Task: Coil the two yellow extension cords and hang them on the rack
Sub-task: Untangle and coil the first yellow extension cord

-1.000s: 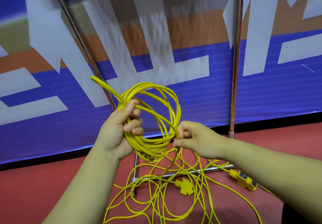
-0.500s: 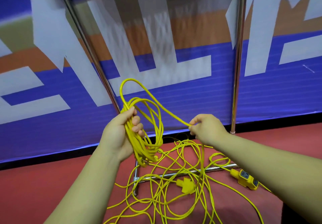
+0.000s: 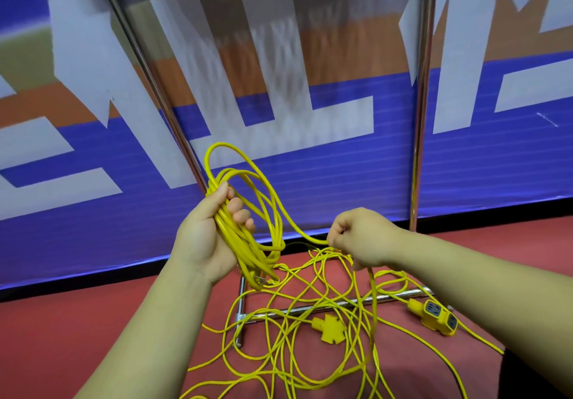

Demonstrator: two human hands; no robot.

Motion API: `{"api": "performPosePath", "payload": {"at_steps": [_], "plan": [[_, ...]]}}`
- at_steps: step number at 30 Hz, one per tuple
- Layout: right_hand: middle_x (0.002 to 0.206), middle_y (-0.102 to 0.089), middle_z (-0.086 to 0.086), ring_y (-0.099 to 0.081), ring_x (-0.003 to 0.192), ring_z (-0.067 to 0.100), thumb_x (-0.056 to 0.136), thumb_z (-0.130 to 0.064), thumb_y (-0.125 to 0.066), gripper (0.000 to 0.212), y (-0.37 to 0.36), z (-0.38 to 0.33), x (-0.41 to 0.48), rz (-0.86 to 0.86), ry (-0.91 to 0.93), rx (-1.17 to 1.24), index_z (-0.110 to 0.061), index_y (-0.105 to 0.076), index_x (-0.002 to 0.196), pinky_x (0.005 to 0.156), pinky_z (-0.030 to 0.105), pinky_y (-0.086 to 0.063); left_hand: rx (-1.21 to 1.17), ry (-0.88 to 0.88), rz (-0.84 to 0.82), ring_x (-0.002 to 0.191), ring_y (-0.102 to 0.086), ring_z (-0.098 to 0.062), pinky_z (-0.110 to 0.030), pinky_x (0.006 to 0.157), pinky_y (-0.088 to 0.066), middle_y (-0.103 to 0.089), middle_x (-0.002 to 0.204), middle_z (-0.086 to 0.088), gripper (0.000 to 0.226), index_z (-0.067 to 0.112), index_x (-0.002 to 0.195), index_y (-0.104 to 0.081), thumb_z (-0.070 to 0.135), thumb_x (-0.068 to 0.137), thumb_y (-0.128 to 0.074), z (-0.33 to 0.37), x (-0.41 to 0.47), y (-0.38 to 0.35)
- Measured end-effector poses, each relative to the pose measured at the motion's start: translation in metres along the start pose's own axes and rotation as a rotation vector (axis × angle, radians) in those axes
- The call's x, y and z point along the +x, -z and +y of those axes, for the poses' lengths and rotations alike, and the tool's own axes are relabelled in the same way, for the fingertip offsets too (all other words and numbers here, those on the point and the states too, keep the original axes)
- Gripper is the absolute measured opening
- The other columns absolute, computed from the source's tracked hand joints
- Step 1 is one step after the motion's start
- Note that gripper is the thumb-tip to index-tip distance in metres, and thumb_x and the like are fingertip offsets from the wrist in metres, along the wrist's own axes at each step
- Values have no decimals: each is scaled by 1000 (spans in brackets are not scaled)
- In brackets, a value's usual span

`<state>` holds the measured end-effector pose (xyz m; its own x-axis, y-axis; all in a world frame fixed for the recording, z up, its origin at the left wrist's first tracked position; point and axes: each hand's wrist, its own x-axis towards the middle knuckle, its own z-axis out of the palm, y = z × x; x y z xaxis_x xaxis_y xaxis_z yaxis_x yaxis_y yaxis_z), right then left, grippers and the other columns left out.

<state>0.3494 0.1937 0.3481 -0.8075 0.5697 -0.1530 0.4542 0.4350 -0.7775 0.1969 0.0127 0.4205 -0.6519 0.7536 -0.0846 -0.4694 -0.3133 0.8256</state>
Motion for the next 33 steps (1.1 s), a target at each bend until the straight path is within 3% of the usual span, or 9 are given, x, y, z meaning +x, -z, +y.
{"api": "performPosePath", "payload": {"at_steps": [3, 6, 9, 11, 16, 20, 23, 27, 33], "plan": [[75, -65, 8, -57, 56, 14, 91, -2, -56, 14, 4, 0, -1, -9, -76, 365, -7, -69, 92, 59, 33, -59, 11, 30, -6, 42, -38, -4, -18, 44, -39, -38, 56, 8, 17, 18, 82, -59, 34, 88, -57, -2, 1, 0], [83, -69, 17, -62, 61, 18, 91, -1, -58, 17, 7, -1, 3, 85, -75, 552, -9, -66, 103, 68, 38, -60, 8, 96, -55, 39, -35, -3, -17, 42, -37, -34, 53, 9, 22, 18, 83, -61, 39, 91, -56, -5, 0, 0], [76, -73, 15, -65, 54, 15, 90, -5, -60, 14, 12, 6, 14, 288, -54, 398, -14, -66, 99, 55, 30, -57, -33, 148, -155, 36, -34, -2, -16, 40, -36, -34, 50, 9, 23, 19, 83, -58, 41, 90, -56, -2, -3, -7], [65, -73, 8, -64, 46, 10, 87, -8, -61, 13, 15, 13, 20, 304, -78, 200, -18, -69, 91, 47, 24, -50, -49, 138, -233, 36, -36, -2, -15, 40, -36, -36, 49, 9, 23, 19, 81, -59, 40, 91, -56, 0, -6, -12], [60, -70, -3, -56, 43, 0, 87, -18, -66, 11, 7, 14, 14, -39, 34, -185, -19, -76, 83, 45, 14, -41, -47, 26, -221, 40, -38, -2, -16, 44, -41, -38, 52, 10, 26, 21, 76, -55, 38, 94, -48, 4, -11, -21], [62, -67, -17, -56, 52, -2, 87, -14, -65, 17, 12, -8, -2, -180, 182, -238, -21, -78, 94, 59, 17, -48, 81, -77, -78, 46, -44, -7, -22, 48, -48, -43, 58, 6, 15, 18, 80, -51, 30, 88, -55, -1, -7, -18], [82, -73, -7, -64, 67, 7, 85, -13, -62, 31, 20, -19, -14, -203, 257, -267, -29, -75, 107, 67, 23, -52, 260, -120, 0, 47, -45, -11, -26, 48, -48, -49, 64, 0, 12, 14, 84, -53, 21, 93, -57, -11, -2, -10], [82, -70, -6, -59, 62, -4, 85, -6, -69, 30, 20, -23, -21, -128, 311, -70, -25, -71, 108, 61, 11, -45, 489, -79, -7, 42, -43, -12, -26, 43, -45, -69, 86, -10, 3, 8, 94, -57, 9, 96, -56, -29, -1, -9], [76, -75, 5, -67, 68, 16, 80, -2, -77, 23, 26, -22, -23, -36, 336, 211, -20, -66, 89, 72, 48, -56, 514, 88, -105, 40, -40, -11, -25, 42, -44, -73, 106, -20, 9, 5, 103, -56, 2, 95, -56, -47, 1, -13]]}}
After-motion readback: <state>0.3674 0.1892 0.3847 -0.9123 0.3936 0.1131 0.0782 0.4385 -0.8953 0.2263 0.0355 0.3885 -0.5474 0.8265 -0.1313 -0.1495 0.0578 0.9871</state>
